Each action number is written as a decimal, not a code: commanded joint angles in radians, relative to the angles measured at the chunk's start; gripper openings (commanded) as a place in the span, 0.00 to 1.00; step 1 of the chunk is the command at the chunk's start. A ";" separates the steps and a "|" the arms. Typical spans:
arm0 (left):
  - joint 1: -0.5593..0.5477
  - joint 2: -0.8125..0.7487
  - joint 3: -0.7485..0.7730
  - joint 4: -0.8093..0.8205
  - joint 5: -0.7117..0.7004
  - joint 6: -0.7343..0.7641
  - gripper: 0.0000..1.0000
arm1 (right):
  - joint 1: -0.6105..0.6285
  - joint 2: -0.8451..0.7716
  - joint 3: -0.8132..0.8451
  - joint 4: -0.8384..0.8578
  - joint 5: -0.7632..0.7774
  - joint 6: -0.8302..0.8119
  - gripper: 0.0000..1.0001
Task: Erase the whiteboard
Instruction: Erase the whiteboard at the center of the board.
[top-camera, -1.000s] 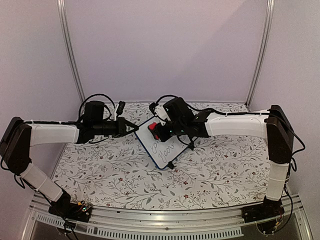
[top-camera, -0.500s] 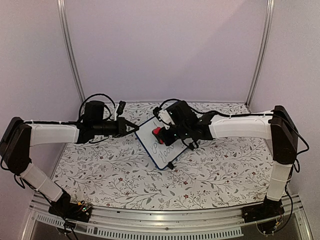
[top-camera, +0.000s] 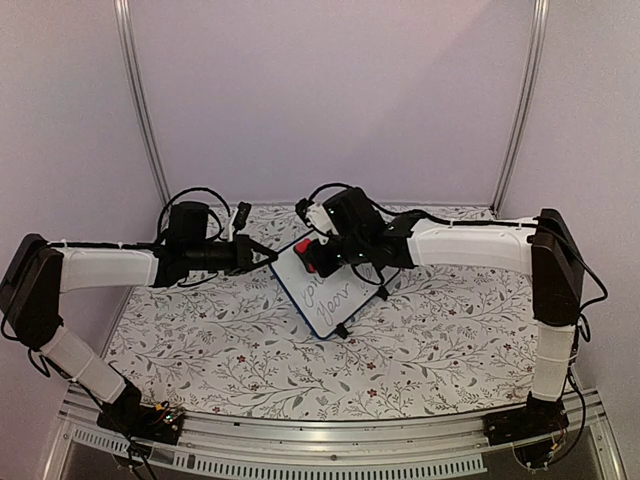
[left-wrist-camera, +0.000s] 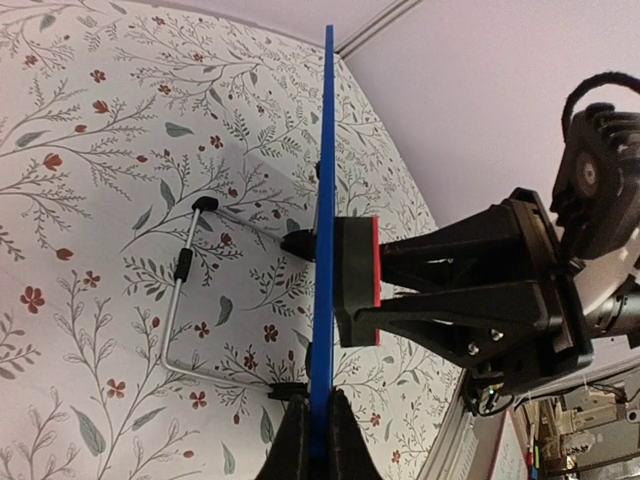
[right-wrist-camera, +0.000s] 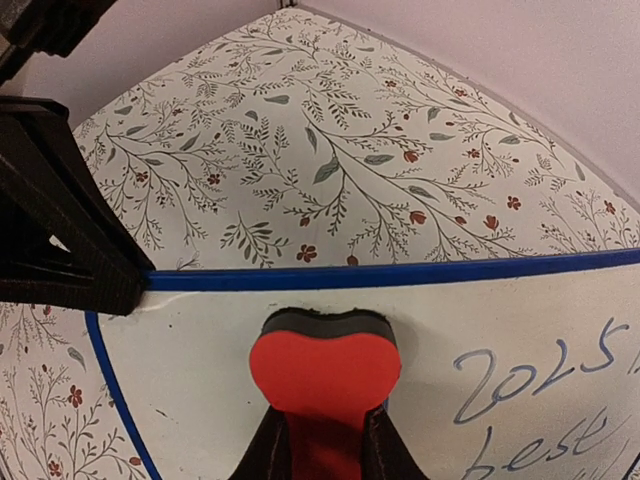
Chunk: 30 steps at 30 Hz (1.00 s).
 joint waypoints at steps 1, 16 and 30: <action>-0.009 0.000 0.012 -0.011 0.000 -0.009 0.01 | -0.010 -0.028 -0.112 -0.015 0.018 0.008 0.06; -0.002 -0.016 0.016 -0.020 -0.004 0.001 0.23 | -0.010 -0.126 -0.156 -0.012 0.029 0.014 0.06; 0.041 -0.054 0.216 -0.238 -0.153 0.054 0.71 | -0.066 -0.282 -0.190 -0.033 0.066 -0.019 0.07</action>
